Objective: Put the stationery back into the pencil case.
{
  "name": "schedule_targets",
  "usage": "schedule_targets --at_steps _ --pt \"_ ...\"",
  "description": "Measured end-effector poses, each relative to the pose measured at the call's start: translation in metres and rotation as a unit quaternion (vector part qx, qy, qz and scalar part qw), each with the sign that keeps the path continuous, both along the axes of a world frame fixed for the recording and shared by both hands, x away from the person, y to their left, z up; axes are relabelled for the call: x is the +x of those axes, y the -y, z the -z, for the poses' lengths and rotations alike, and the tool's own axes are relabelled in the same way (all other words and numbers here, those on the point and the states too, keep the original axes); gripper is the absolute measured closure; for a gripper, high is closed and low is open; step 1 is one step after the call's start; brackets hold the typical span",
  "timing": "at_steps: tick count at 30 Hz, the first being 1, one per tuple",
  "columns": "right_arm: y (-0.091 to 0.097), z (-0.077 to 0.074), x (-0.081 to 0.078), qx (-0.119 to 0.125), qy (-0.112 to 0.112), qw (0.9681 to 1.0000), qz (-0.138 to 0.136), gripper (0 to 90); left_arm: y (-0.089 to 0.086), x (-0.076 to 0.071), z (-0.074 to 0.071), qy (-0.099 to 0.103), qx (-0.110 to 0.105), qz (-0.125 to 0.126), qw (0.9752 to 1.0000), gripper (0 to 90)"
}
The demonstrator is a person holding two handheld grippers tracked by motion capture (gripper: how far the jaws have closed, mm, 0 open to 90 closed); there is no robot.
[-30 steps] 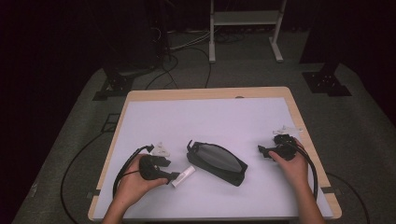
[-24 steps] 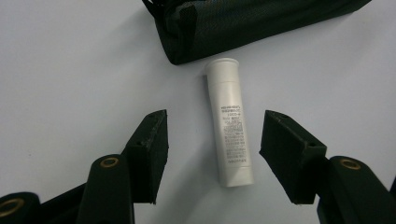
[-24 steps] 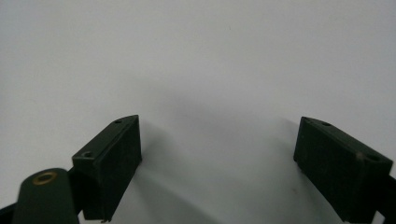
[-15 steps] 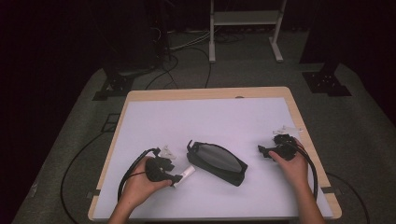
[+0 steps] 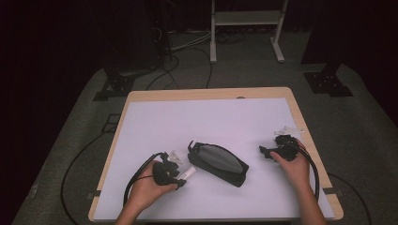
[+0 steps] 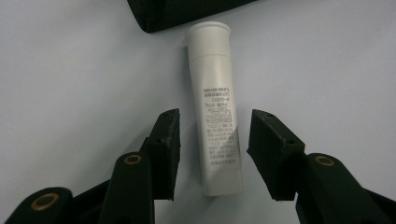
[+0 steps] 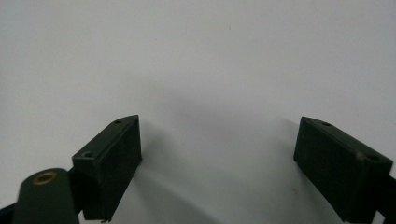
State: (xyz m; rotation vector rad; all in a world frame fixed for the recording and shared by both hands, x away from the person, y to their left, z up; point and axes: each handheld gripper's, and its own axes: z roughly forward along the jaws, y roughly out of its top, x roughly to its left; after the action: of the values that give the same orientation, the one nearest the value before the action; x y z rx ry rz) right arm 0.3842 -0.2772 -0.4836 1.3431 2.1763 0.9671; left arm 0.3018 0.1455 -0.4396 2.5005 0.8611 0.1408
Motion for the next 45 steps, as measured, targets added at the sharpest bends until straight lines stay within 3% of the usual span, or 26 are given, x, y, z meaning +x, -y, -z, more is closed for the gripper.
schedule_targets --at_steps 8,22,27,36,45 --pt "0.0 0.0 0.0 0.0 0.0 1.0 0.0 13.8 0.004 -0.001 0.006 -0.007 0.007 -0.001 1.0 58.5" --pt "0.0 0.0 0.0 0.0 0.0 1.0 0.0 13.8 0.005 -0.001 0.007 0.008 0.026 0.0 0.9996 70.7" --pt "0.0 0.0 0.0 0.0 0.0 1.0 0.0 13.8 0.005 -0.001 0.007 0.011 0.026 0.003 0.9996 71.2" --pt "0.0 0.0 0.0 0.0 0.001 1.0 -0.001 13.8 0.0 -0.001 0.005 0.005 0.007 0.008 0.9999 71.3" --pt "0.0 0.0 0.0 0.0 0.0 1.0 0.0 13.8 -0.007 -0.007 -0.011 0.019 -0.023 0.01 0.9995 71.3"
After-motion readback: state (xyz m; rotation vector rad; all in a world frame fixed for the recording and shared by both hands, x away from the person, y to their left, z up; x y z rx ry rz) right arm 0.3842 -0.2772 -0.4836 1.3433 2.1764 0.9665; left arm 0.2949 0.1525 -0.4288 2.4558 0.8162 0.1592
